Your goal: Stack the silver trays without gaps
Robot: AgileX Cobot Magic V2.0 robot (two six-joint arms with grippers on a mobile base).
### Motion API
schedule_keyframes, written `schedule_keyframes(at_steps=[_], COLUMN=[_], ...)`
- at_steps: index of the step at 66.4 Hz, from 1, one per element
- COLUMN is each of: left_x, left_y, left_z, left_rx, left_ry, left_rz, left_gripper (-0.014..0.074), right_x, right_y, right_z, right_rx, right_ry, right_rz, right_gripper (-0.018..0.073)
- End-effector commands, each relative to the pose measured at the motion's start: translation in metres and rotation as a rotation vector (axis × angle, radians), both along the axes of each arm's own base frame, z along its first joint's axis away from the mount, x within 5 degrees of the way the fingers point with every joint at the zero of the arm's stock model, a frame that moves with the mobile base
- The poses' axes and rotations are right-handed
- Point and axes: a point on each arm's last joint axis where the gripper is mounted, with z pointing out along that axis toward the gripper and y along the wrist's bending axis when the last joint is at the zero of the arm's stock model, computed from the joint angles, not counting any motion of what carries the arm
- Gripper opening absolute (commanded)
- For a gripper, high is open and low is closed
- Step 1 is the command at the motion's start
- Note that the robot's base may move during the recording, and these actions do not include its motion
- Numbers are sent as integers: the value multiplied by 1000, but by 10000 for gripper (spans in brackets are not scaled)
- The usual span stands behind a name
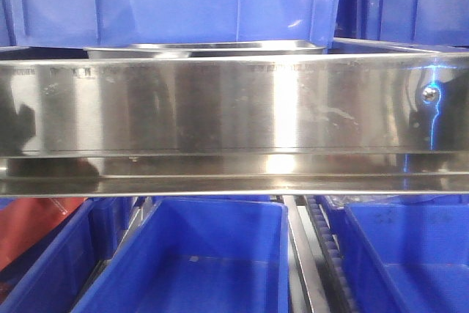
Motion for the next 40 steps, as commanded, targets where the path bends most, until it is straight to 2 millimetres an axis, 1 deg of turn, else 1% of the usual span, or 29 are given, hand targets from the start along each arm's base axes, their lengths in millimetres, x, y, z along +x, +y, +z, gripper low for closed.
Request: schedule_keyframes(at_steps=[1,40], left_x=[-1,-1], left_y=[0,0], left_z=[2,2], left_rx=[5,5], left_ry=[-18,-18], left_rz=[1,1], left_gripper=[5,5], right_x=[0,0], right_y=[-1,-1], right_z=[3,3], right_rx=[4,4], right_ry=[-34,-34], right_rz=[-8,-8], right_gripper=[-20,-20])
